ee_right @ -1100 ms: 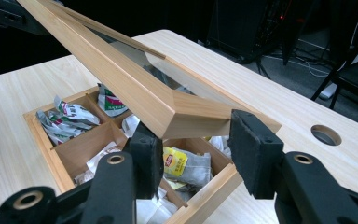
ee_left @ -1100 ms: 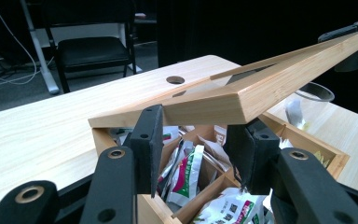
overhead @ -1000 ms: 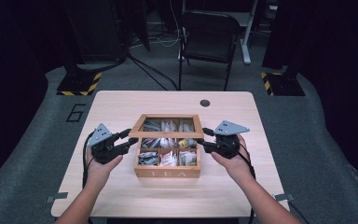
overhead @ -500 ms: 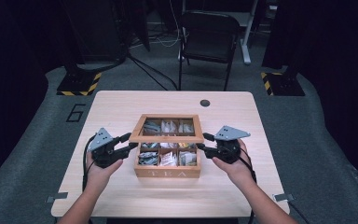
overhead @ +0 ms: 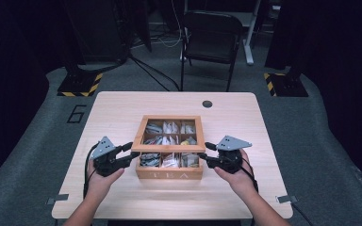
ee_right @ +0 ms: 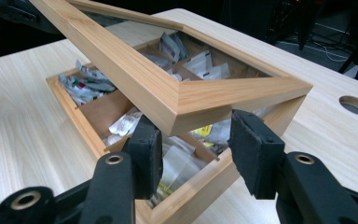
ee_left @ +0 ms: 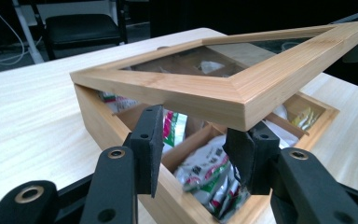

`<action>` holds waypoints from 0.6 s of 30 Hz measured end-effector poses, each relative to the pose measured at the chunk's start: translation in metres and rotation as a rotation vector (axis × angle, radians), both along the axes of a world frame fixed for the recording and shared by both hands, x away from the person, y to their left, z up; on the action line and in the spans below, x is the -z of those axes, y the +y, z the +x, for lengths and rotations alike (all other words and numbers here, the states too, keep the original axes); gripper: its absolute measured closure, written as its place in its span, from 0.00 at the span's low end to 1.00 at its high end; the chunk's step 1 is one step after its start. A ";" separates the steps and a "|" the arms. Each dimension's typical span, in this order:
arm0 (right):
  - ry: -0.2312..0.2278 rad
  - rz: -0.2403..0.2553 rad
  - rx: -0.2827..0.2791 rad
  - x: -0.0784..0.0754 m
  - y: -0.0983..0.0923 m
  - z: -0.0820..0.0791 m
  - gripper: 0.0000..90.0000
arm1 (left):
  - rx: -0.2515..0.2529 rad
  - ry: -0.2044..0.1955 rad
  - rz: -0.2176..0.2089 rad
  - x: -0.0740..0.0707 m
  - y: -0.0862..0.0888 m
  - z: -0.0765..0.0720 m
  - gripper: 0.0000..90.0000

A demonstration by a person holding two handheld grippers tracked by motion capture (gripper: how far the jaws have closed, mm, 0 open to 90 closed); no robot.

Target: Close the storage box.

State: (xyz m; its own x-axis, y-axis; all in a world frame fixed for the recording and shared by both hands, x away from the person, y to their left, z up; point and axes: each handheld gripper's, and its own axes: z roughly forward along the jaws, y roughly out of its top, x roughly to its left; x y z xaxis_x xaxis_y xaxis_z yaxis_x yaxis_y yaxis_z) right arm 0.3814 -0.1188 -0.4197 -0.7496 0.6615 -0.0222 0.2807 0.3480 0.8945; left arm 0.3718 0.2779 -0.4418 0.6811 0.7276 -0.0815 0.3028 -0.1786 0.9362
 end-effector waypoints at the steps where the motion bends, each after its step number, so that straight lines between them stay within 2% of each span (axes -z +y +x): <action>1: -0.004 -0.004 -0.001 0.002 0.000 -0.001 0.60 | -0.001 0.003 0.002 0.001 0.000 -0.001 0.63; 3: -0.006 -0.004 0.004 0.005 0.000 -0.004 0.60 | -0.006 -0.004 0.004 0.004 0.000 -0.003 0.63; 6: -0.005 -0.004 0.004 0.009 0.001 -0.006 0.59 | -0.001 0.005 0.018 0.007 0.000 -0.006 0.63; 12: 0.001 -0.001 0.004 0.017 0.001 -0.011 0.59 | 0.010 0.011 0.015 0.013 0.001 -0.011 0.62; 18: 0.005 -0.020 -0.008 0.021 0.001 -0.012 0.58 | 0.016 0.017 0.023 0.015 0.004 -0.015 0.62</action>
State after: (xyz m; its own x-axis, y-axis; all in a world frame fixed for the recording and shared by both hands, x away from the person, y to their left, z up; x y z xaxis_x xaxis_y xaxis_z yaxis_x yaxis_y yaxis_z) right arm 0.3699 -0.1179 -0.4407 -0.7552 0.6547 -0.0322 0.2817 0.3685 0.8859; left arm 0.3565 0.2814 -0.4572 0.6913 0.7185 -0.0761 0.3153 -0.2052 0.9265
